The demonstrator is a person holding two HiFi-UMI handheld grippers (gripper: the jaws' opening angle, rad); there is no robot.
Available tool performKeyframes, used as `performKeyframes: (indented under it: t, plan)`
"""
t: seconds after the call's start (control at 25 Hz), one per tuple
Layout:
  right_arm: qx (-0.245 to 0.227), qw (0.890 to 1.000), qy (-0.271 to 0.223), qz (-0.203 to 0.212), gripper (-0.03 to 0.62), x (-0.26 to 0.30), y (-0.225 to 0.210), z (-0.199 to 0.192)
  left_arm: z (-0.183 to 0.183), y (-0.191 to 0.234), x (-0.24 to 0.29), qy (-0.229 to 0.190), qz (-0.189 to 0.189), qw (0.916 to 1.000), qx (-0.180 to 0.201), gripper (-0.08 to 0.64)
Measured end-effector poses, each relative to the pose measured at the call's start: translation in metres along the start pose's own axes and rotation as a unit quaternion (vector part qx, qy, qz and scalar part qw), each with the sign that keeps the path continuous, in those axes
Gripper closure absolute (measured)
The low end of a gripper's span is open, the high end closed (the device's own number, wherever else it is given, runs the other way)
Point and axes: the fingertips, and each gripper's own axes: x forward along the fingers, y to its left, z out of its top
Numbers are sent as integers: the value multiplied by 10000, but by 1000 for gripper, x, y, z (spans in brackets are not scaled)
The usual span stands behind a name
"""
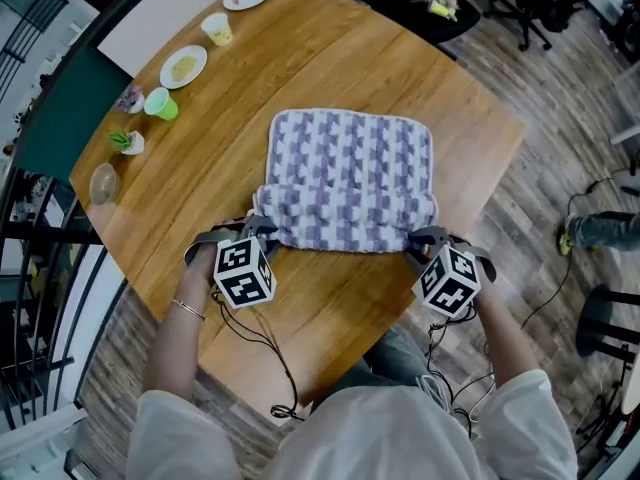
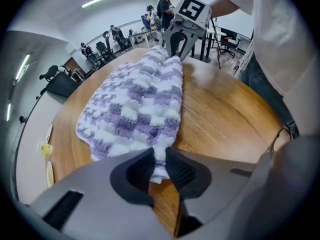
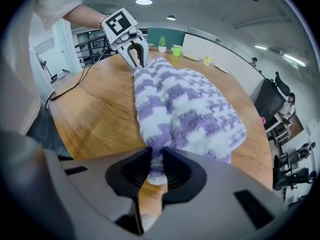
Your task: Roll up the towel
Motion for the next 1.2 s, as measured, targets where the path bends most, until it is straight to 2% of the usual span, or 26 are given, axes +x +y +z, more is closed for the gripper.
performKeyframes:
  t: [0.08,0.28,0.4,0.56,0.68,0.96,1.08,1.2]
  plan:
    - [73,9999,5,151,532,-6,4,2,0,-3,-7,-73,-43,9999,-128,506]
    - [178,9966,24,807,534,-42,46,-4,3,-50,-42,-214,-626,9974,-289,508]
    - [194,9952,-73,953,534,-75,54,3,11,-54,-69,-275,-730,9964,-345,508]
    - [206,9957,-217,879,533,-107,31,17,29,-19,-94,-355,-460,9977,-354,508]
    - [349,9957,-332,793,531,-111,2,26,38,14,-92,-289,-334,9984,-364,506]
    - [708,9948,-318,659,523,-69,-71,26,46,88,-43,-205,-236,9975,-636,503]
    - [816,9943,-271,632,512,-55,-89,19,48,99,-22,-132,-375,9966,-727,495]
    - [835,9946,-244,571,488,-45,-97,13,52,106,-5,-143,-334,9968,-711,488]
